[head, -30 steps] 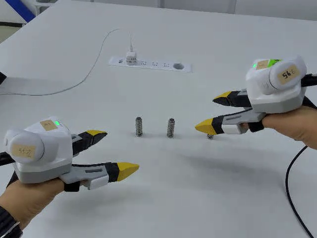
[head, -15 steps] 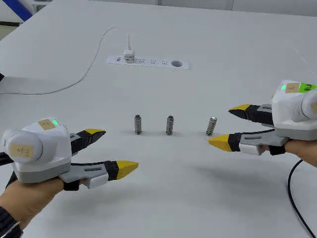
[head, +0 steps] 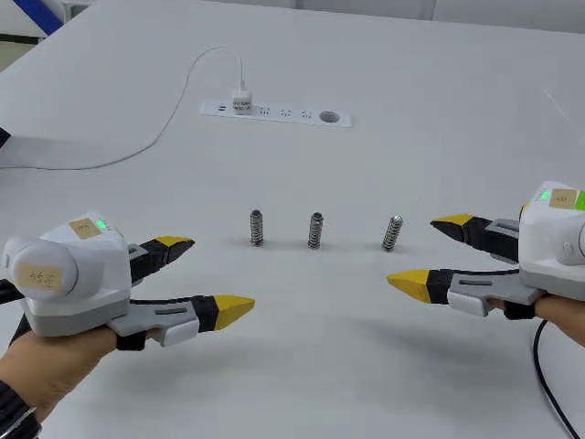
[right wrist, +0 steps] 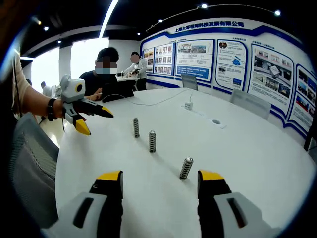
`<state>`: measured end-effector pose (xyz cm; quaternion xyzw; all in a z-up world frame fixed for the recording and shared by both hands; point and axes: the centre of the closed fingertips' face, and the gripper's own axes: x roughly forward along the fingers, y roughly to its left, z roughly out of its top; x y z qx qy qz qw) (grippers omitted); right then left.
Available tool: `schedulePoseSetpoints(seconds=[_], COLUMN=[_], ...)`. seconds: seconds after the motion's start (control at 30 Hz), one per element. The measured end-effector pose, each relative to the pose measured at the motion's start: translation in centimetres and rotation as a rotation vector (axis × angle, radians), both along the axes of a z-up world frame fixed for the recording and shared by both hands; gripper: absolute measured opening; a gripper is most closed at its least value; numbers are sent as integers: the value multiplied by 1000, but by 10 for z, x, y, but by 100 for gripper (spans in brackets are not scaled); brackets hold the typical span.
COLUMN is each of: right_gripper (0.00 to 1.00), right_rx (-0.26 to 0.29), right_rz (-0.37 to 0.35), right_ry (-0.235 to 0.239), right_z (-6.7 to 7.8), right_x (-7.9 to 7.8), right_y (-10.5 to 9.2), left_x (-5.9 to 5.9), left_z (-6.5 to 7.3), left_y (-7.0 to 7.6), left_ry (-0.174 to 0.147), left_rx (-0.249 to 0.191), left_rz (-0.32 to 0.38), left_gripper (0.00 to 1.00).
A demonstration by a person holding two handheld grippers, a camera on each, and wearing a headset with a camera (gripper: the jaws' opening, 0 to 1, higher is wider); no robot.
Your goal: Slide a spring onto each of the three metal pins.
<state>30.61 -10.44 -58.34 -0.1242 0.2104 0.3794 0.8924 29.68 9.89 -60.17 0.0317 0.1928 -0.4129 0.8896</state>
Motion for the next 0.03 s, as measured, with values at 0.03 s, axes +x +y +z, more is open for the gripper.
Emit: schedulePoseSetpoints(seconds=[0.03], right_gripper=[62], right_rx=[8], right_rz=[-5], right_ry=[-1], right_z=[1], right_x=[0], right_y=[0], left_x=[0], left_z=[0], left_y=[0], left_ry=[0], left_rx=[0], left_rz=[1], left_gripper=[73])
